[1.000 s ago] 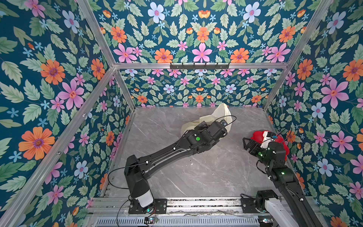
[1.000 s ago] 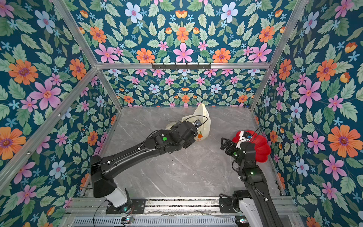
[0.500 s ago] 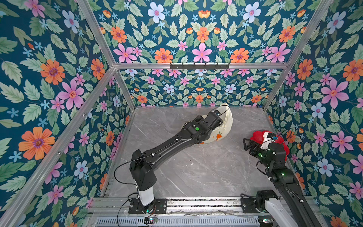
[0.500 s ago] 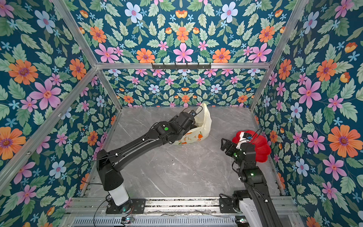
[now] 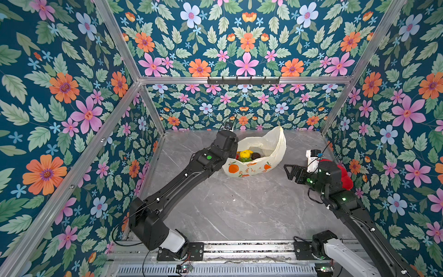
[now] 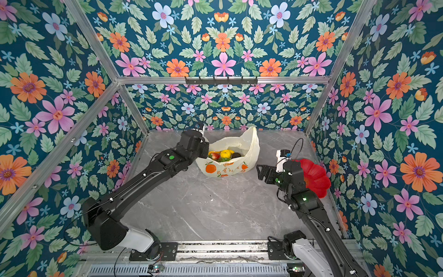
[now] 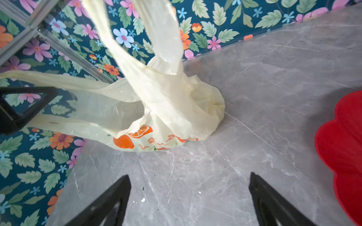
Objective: Take fruits out of the plastic bag
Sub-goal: Pick up the plastic bag from the top-center of the table.
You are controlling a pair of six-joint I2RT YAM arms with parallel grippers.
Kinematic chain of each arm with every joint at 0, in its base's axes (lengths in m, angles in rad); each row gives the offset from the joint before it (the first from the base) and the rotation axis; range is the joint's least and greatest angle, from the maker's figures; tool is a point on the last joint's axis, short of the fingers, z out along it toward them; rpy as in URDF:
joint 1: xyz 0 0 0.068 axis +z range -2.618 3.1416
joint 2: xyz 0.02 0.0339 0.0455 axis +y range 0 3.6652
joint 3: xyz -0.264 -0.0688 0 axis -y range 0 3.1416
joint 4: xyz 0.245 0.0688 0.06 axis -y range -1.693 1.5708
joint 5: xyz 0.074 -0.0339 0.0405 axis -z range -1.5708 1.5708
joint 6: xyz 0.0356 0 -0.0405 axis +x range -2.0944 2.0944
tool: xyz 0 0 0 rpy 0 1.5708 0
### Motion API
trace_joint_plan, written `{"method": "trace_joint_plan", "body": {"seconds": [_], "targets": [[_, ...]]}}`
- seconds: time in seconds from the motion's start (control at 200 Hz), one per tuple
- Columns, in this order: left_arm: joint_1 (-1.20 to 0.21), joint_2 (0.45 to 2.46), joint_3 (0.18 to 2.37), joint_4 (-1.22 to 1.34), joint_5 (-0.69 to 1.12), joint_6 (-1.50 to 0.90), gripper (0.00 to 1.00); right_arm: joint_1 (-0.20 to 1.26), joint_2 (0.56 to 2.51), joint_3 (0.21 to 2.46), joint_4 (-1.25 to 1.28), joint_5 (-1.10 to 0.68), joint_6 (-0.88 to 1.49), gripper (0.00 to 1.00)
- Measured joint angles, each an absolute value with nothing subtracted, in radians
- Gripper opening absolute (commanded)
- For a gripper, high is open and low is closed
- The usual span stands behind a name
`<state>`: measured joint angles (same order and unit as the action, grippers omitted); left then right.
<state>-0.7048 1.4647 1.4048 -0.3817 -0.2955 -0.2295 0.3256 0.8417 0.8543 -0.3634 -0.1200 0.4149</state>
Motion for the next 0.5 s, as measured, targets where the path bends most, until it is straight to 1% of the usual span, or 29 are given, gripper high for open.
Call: {"method": "trace_joint_plan", "body": {"seconds": [0.1,0.27,0.5], "targets": [[-0.695,1.435,1.359,-0.328,-0.25,-0.273,0.0,0.356,0.928,0.984,-0.406,-0.109,0.393,0.97],[-0.688,1.398,1.288,-0.255,-0.204,-0.326,0.0,0.36,1.113,1.232,-0.541,-0.042,0.39,0.97],[-0.685,1.343,1.208,-0.185,-0.181,-0.366,0.0,0.361,1.288,1.399,-0.647,-0.014,0.387,0.96]]}}
